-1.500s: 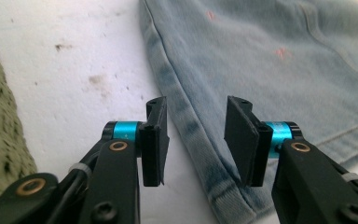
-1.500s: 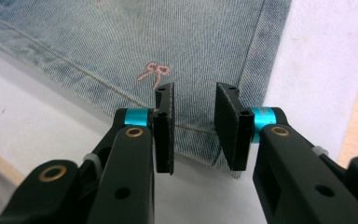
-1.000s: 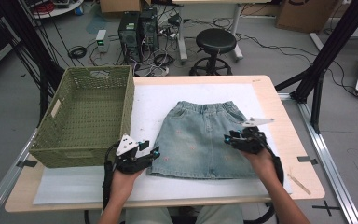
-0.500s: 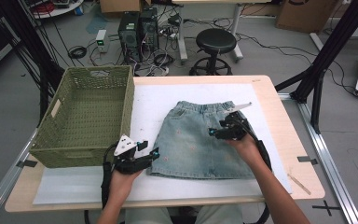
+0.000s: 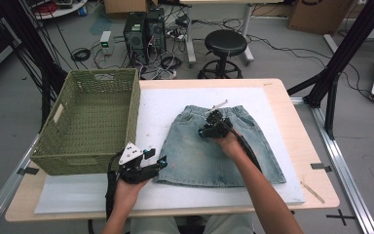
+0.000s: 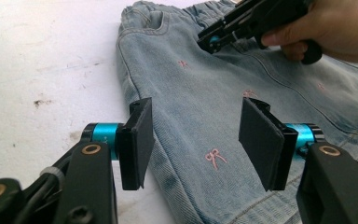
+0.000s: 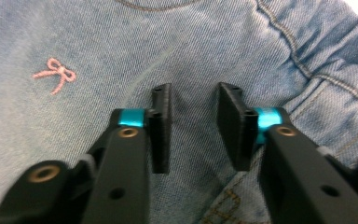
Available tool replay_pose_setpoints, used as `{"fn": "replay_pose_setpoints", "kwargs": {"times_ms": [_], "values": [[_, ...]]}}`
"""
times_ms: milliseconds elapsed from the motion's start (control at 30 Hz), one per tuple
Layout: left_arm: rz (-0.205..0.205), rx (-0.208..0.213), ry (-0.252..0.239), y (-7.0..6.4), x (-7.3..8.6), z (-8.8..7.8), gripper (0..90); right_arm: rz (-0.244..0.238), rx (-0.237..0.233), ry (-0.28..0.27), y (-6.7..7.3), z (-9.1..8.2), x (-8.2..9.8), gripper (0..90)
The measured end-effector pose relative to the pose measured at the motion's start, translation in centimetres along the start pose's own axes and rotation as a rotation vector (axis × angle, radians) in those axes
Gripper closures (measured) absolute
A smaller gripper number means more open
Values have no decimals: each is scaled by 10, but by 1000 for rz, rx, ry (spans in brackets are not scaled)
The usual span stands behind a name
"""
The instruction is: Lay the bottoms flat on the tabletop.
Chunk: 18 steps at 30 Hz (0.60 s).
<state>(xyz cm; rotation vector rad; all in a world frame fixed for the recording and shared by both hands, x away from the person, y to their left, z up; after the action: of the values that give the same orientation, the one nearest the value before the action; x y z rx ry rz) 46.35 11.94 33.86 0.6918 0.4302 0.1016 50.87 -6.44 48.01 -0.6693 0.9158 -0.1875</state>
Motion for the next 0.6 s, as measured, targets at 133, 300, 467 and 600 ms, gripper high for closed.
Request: {"fn": "replay_pose_setpoints", "kwargs": {"times_ms": [133, 300, 467, 600], "values": [[-2, 5, -6, -2, -1, -1, 449, 18, -44, -85, 6, -7, -23, 548], [-5, 10, -14, -5, -2, -2, 449, -13, -3, -4, 16, 21, -29, 559], [-3, 18, -7, -6, 1, -2, 449, 6, -36, 8, 15, 26, -31, 494], [-8, 21, -7, -6, 2, -1, 448, 6, -87, -108, 27, 14, -50, 464]]}}
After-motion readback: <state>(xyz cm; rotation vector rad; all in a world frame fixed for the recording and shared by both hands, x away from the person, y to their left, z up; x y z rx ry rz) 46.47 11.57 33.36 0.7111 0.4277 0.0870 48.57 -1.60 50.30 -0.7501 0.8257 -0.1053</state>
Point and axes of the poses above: each handheld gripper's, and its own axes: z roughly forward along the jaws, x roughly out of its underside, y roughly to its left, the point moved 10 cm from there along z, roughly forward along the jaws, and after that the axes turned 7 degrees about z, right-handed, at the moved point
